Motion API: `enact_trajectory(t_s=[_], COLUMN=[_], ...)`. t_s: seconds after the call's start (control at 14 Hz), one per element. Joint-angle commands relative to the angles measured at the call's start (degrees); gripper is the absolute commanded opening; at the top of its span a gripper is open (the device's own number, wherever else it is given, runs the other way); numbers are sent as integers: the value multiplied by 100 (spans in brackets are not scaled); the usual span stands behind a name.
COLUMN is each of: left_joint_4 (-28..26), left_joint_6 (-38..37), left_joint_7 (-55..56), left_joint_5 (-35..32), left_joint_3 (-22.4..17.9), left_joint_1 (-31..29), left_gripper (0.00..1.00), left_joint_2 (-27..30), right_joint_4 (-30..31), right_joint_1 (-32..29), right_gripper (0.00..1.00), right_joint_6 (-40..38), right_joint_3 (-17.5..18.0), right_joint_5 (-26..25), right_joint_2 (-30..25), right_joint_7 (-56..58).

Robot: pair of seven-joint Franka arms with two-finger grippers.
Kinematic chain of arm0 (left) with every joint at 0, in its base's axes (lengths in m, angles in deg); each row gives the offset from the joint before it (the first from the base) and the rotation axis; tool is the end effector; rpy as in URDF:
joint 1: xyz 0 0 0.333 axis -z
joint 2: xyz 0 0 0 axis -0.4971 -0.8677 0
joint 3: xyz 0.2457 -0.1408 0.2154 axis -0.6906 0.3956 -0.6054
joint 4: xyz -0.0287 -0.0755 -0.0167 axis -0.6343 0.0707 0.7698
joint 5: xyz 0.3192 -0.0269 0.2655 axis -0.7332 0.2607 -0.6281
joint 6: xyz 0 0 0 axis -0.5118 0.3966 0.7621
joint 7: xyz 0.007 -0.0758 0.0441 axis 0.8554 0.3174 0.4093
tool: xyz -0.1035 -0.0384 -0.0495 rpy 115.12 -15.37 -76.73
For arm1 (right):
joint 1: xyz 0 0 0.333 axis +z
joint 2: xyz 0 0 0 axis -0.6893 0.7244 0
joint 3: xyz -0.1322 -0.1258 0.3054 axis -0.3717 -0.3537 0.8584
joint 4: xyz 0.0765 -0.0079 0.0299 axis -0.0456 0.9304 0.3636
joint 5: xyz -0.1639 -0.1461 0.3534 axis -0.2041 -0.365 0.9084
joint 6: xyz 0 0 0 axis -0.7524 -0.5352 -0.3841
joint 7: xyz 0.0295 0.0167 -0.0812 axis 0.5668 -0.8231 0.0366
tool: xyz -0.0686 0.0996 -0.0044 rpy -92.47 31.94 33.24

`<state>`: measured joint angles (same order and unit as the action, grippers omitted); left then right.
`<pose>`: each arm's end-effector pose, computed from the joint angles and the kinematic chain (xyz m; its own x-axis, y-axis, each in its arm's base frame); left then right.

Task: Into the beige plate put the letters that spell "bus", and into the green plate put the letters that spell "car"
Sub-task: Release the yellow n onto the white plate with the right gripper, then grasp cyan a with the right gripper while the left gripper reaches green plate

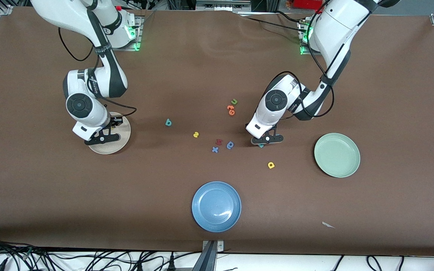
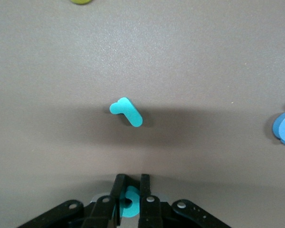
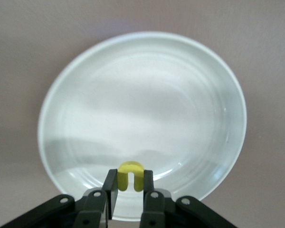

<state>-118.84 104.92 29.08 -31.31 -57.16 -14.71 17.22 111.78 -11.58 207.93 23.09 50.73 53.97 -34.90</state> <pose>0.5503 -0.3507 0.1724 0.9915 0.1082 -0.0718 0.1100 -0.9937 0.0219 0.5677 0.0976 0.2191 0.9542 0.1960 -0.2260 0.2362 -0.9572 0.1672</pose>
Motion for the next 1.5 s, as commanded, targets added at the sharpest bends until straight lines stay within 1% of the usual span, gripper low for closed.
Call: enact_trajectory(t_s=[0.0, 0.07, 0.14, 0.21, 0.29, 0.36, 0.43, 0.5, 0.64, 0.79, 0.86, 1.0, 1.07, 1.29, 1.43], left_joint_4=[103, 103, 103, 111, 111, 120, 129, 138, 286, 497, 585, 761, 849, 1104, 1227], left_joint_6=[-49, -40, -40, -49, -49, -49, -49, -110, -355, -724, -839, -1128, -1295, -1656, -1788], left_joint_7=[130, 130, 121, 121, 121, 104, 103, 86, 34, -46, -124, -317, -527, -1396, -2117], left_joint_5=[-193, -193, -193, -193, -193, -193, -193, -193, -193, -193, -193, -184, -167, -123, -123], left_joint_3=[-2, -2, -2, -2, -2, -2, -11, -20, -28, -28, -28, -11, -2, 7, 7], left_joint_1=[29, 20, 11, 2, 2, 2, -7, -7, -15, -50, -77, -234, -366, -901, -1340], left_gripper=[11, 11, 10, 10, 9, 9, 9, 9, 7, 7, 7, 7, 7, 7, 8], left_joint_2=[-87, -78, -78, -78, -69, -69, -52, -43, -34, -34, -34, 1, 10, 89, 115], right_joint_4=[33, 33, 16, -19, -37, -89, -186, -300, -432, -581, -599, -547, -538, -442, -433], right_joint_1=[-70, -80, -71, -62, -62, -45, -44, -44, -44, -18, 43, 122, 140, 202, 306], right_gripper=[57, 73, 84, 91, 92, 92, 92, 93, 92, 79, 77, 75, 70, 69, 67], right_joint_6=[114, 106, 88, 36, 9, -122, -262, -281, -264, -168, -10, 420, 552, 1071, 1186], right_joint_3=[25, 25, 25, 51, 77, 234, 479, 647, 1068, 1482, 1649, 1738, 1808, 1862, 1879], right_joint_5=[76, 76, 76, 76, 85, 198, 373, 497, 542, 874, 911, 920, 920, 929, 929], right_joint_2=[185, 220, 203, 160, 64, -33, -104, -122, -122, -61, -43, 79, 176, 413, 511], right_joint_7=[157, 157, 148, 122, 61, -88, -437, -797, -1238, -2507, -3176, -4145, -4480, -5517, -5688])
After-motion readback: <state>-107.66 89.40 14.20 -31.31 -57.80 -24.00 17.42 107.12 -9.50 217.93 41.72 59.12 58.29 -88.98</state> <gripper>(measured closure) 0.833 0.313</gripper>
